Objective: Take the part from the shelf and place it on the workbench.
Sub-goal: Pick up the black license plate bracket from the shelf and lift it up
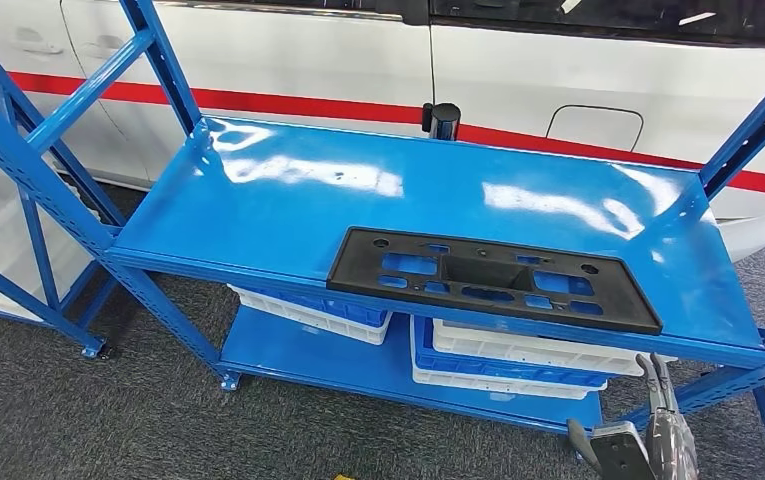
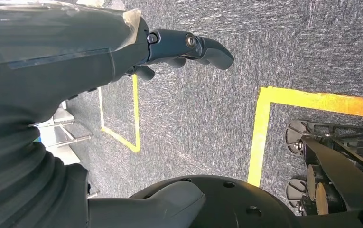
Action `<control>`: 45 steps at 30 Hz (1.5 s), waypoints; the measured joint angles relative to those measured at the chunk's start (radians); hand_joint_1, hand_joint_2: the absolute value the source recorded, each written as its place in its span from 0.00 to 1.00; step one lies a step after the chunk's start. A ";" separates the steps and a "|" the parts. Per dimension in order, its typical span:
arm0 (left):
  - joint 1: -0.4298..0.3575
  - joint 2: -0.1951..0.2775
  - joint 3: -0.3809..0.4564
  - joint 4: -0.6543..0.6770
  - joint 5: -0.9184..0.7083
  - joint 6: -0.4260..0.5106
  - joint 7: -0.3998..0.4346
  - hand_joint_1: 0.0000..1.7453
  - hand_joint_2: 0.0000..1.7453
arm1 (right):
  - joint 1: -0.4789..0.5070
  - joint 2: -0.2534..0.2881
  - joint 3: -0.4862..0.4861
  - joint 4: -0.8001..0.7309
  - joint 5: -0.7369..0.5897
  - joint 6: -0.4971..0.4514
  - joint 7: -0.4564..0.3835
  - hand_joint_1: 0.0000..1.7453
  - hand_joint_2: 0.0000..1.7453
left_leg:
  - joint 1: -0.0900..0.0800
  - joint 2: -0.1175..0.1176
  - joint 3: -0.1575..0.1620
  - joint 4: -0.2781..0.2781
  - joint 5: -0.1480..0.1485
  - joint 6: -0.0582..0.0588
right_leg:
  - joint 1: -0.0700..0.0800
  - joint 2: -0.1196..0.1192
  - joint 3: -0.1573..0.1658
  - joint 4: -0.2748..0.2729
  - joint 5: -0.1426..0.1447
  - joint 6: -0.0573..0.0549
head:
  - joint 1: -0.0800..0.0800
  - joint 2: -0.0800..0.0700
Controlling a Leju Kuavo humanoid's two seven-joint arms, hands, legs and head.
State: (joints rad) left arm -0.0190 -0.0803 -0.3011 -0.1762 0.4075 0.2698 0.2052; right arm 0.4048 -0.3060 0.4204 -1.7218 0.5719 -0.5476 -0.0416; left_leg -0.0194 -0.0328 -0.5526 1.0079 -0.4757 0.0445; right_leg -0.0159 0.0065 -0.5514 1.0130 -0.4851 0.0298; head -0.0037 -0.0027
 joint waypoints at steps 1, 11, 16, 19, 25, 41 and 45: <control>0.000 0.000 0.000 0.000 0.000 0.001 0.000 0.00 1.00 | 0.000 -0.002 0.003 -0.005 0.000 0.000 0.000 0.00 1.00 | 0.000 0.000 0.000 0.000 0.000 0.000 | 0.000 0.000 0.000 0.000 0.000 0.000 | 0.000 0.000; 0.000 -0.001 0.000 0.000 -0.004 0.009 -0.001 0.00 1.00 | 0.002 -0.016 0.021 -0.025 0.019 -0.015 -0.014 0.00 1.00 | 0.000 0.000 -0.001 0.000 0.000 0.000 | 0.000 0.000 0.000 0.000 0.000 0.000 | 0.000 0.000; -0.002 0.000 -0.002 0.000 -0.032 0.074 -0.022 0.00 1.00 | -0.037 -0.017 0.066 -0.020 0.177 -0.105 -0.055 0.00 1.00 | 0.000 0.000 0.000 0.000 0.000 0.000 | 0.000 0.000 0.000 0.000 0.000 0.000 | 0.000 0.000; -0.003 0.005 -0.011 0.000 -0.055 0.108 -0.041 0.00 1.00 | -0.069 0.005 0.085 -0.008 0.355 -0.134 -0.065 0.00 1.00 | 0.000 0.000 0.000 0.000 0.000 0.000 | 0.000 0.000 0.000 0.000 0.000 0.000 | 0.000 0.000; -0.004 0.018 -0.032 0.000 -0.079 0.140 -0.072 0.00 1.00 | -0.107 0.081 0.086 0.021 0.503 -0.141 -0.120 0.00 1.00 | 0.001 0.000 0.000 0.000 0.000 -0.001 | 0.000 0.000 0.000 0.000 0.000 0.000 | 0.000 0.000; -0.018 0.039 -0.077 0.001 -0.101 0.048 -0.060 0.00 0.00 | -0.161 0.198 0.045 0.109 0.695 -0.141 -0.185 0.00 1.00 | 0.000 0.000 0.000 0.000 0.000 0.000 | 0.000 0.000 0.000 0.000 0.000 0.000 | 0.000 0.000; -0.018 0.035 -0.076 0.001 -0.066 -0.030 -0.089 0.00 0.00 | -0.202 0.231 0.046 0.151 0.729 -0.141 -0.189 0.00 1.00 | 0.000 0.000 0.000 0.000 0.001 -0.001 | 0.000 0.000 0.000 0.000 0.000 0.000 | 0.000 0.000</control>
State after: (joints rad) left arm -0.0368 -0.0455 -0.3771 -0.1751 0.3418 0.2397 0.1158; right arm 0.2023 -0.0747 0.4662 -1.5707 1.3012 -0.6889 -0.2311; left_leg -0.0191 -0.0329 -0.5530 1.0078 -0.4751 0.0439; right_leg -0.0156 0.0066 -0.5517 1.0132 -0.4850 0.0297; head -0.0036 -0.0027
